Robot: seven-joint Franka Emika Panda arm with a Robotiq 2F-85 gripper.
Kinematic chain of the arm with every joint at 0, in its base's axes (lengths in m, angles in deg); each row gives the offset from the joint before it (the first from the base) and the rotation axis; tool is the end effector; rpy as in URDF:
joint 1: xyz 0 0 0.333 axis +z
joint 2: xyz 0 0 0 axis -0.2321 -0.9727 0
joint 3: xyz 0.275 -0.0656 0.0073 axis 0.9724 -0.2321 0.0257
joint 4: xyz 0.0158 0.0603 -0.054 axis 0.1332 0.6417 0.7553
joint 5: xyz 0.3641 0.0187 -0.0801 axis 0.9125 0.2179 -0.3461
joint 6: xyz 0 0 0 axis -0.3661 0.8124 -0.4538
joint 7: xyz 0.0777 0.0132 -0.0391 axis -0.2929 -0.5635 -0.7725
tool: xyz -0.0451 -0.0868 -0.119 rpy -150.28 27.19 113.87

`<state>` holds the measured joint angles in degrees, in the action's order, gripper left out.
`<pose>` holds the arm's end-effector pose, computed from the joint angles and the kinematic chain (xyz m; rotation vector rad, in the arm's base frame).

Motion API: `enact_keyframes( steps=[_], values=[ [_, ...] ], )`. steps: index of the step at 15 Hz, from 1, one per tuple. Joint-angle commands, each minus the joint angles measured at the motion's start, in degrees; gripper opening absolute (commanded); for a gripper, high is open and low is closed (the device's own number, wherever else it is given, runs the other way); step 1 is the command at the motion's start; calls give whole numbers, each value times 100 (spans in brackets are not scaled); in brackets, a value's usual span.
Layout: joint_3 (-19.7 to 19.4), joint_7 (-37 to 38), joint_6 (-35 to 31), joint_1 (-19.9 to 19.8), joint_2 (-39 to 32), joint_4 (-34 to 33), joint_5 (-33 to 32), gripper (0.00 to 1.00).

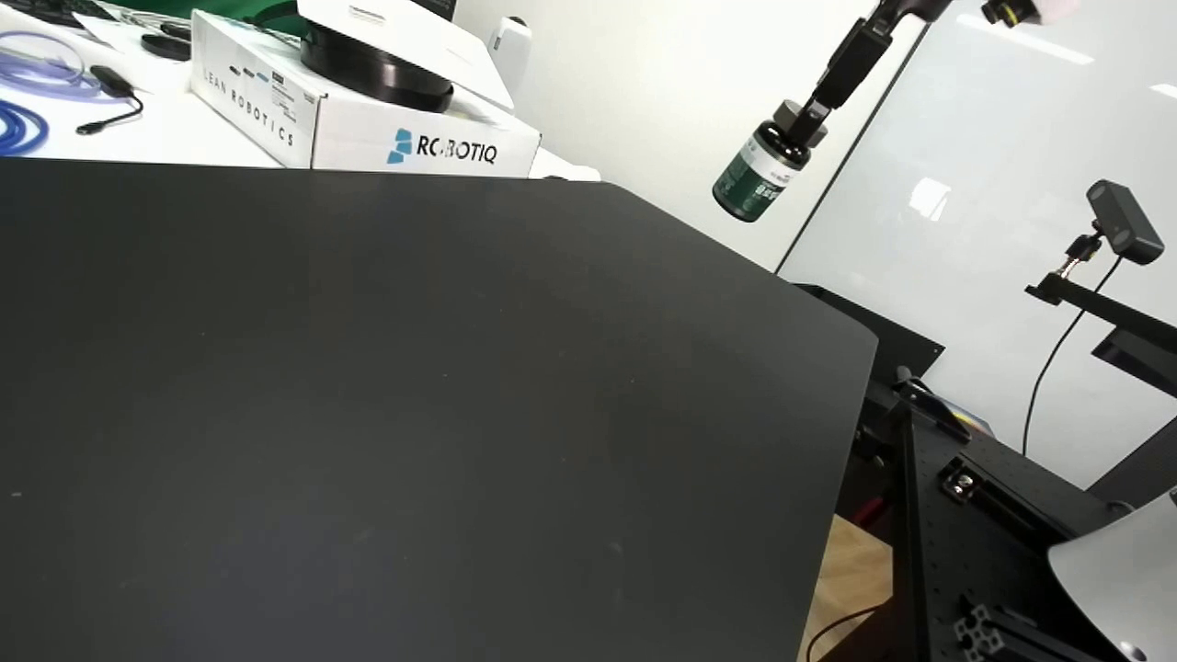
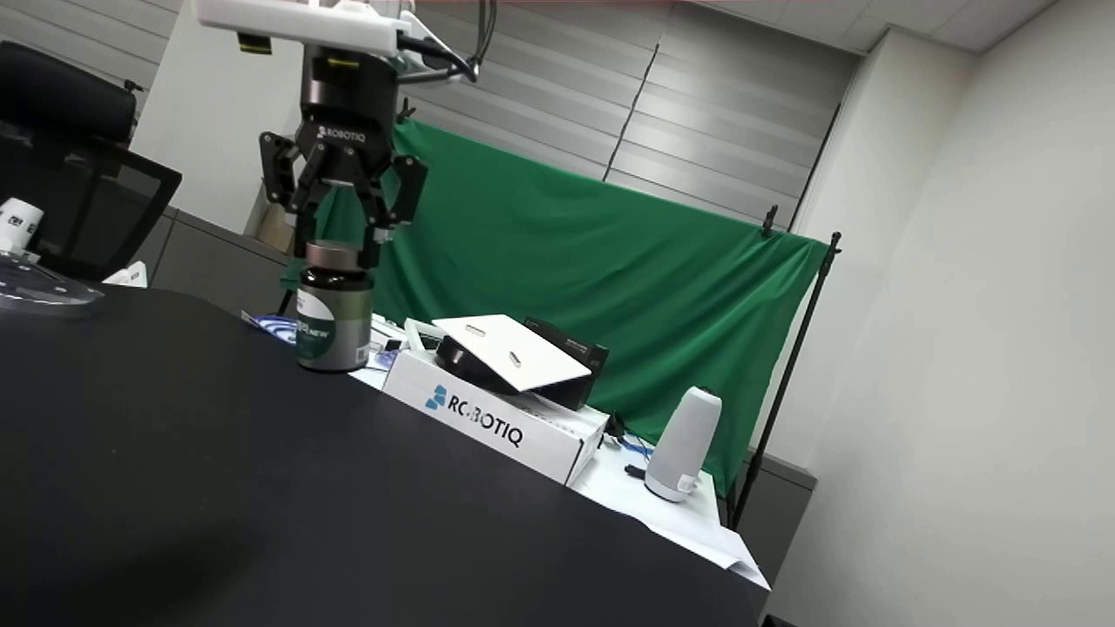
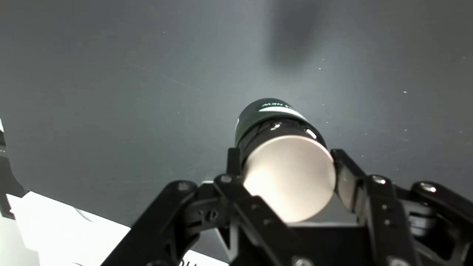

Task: Move the bottle to the left, move the bottle to the back right side of the table then move the bottle to the left

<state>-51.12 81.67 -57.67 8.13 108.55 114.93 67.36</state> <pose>0.4288 -0.0620 0.3291 2.9148 0.2916 0.2605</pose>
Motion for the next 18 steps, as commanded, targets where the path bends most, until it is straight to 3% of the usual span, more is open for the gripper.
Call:
enact_keyframes(
  steps=[1,6,13,14,18],
  values=[
    [-221,-12,-59,-268,-55,-76,-215,36],
    [-552,-114,-199,-536,-677,-480,-172,36],
    [-1010,-299,-48,-730,-1996,-1768,162,36],
    [-959,-239,-233,-701,-1565,-1222,-13,61],
    [-1020,-259,-207,-723,-1987,-1619,82,61]
  ],
)
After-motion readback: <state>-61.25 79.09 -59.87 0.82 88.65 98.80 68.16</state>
